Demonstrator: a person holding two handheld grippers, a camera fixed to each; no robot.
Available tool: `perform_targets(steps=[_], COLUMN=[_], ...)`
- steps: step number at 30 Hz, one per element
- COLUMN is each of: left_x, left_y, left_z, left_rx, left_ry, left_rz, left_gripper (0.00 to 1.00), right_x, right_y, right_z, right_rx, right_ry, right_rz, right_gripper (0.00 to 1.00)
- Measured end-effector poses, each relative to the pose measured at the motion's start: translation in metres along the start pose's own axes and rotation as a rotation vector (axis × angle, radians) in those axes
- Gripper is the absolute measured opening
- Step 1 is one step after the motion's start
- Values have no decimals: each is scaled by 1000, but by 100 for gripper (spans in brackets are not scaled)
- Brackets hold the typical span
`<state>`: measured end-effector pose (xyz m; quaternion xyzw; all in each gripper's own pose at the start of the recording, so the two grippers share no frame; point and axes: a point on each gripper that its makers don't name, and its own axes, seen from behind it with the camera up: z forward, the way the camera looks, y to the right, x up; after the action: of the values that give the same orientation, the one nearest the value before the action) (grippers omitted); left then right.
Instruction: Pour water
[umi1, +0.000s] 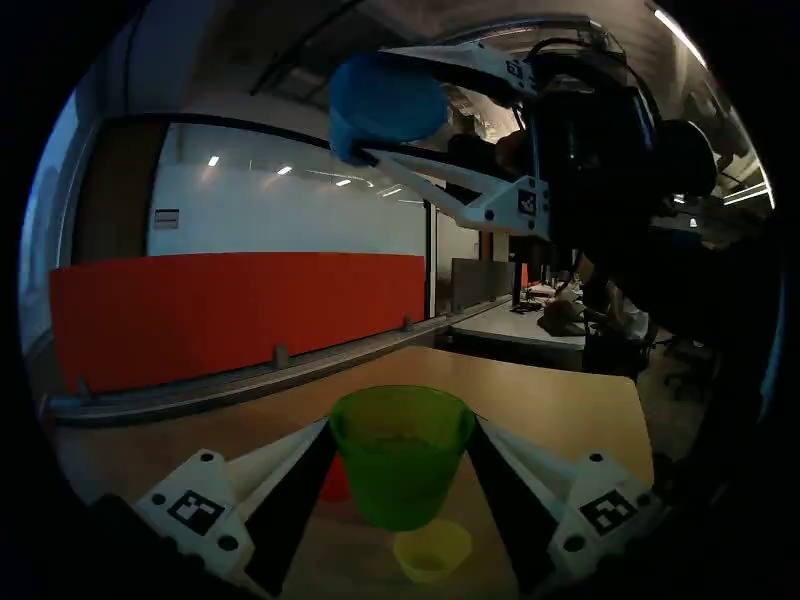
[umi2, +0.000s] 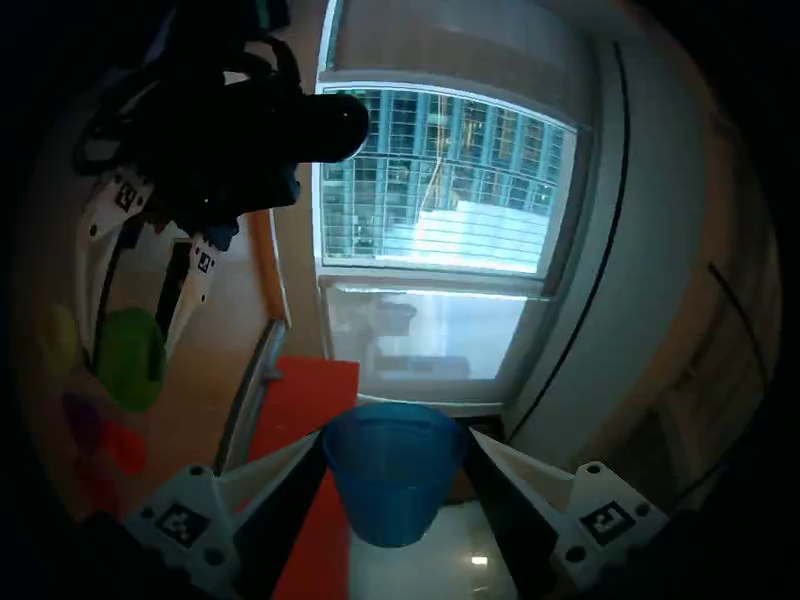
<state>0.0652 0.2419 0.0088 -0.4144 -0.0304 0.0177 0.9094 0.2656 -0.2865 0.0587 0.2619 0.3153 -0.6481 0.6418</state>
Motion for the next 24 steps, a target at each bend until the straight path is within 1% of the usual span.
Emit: perform_targets(steps=[2,5,14,18,24], left_x=[1,2,4,4,6], left_y=[0,0,-1,-1,-2], left_z=[0,-1,-2,-2,-3], left_rx=[1,2,5,6,6], left_ry=[1,2,3,3,7], left_rz=[2,4,8,12,16], left_gripper=[88,88,87,88,88], right_x=[-3,-6,-6,-8,-1], right_y=[0,-1,-7,-12,-20], right_z=[-1,-2,-7,-9,-11], right_rx=[-2,-4,4,19,52], right_ry=[-4,-8,0,-9,0], right_rz=[51,146,485,637,852], right_gripper=[94,93,94,93,94])
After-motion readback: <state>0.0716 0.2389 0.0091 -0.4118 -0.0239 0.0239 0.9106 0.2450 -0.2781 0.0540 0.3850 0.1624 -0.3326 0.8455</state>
